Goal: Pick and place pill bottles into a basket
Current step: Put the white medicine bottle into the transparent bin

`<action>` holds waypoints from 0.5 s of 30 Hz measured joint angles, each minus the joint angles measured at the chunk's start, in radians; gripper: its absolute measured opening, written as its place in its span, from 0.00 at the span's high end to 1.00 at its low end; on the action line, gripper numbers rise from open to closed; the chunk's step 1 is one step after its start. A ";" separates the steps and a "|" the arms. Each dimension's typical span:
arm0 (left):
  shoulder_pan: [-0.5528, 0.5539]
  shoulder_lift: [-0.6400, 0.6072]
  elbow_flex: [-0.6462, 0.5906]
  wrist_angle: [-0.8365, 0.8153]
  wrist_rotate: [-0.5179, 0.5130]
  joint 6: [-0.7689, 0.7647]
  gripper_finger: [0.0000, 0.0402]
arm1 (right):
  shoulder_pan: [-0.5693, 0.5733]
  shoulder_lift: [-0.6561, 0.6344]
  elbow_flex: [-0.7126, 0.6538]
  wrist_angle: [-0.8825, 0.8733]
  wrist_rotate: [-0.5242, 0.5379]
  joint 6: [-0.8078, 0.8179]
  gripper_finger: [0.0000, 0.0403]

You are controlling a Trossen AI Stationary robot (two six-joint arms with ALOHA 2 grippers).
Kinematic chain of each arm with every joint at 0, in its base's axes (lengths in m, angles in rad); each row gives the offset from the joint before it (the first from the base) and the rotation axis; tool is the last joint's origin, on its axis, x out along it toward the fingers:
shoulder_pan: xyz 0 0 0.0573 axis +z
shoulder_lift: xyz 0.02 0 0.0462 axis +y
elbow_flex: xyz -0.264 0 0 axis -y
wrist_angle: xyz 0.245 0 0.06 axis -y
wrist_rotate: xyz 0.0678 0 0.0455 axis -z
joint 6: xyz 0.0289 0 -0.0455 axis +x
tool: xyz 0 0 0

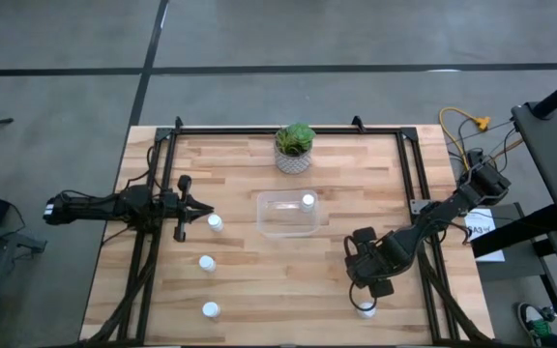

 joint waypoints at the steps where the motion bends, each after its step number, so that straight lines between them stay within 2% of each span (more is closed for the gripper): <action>1: 0.000 0.000 0.000 0.000 0.000 0.000 0.97 | 0.000 0.000 0.000 0.002 0.000 -0.003 0.54; 15: 0.000 0.000 0.000 0.000 0.000 0.000 0.97 | 0.000 0.013 -0.016 0.033 0.000 -0.012 0.54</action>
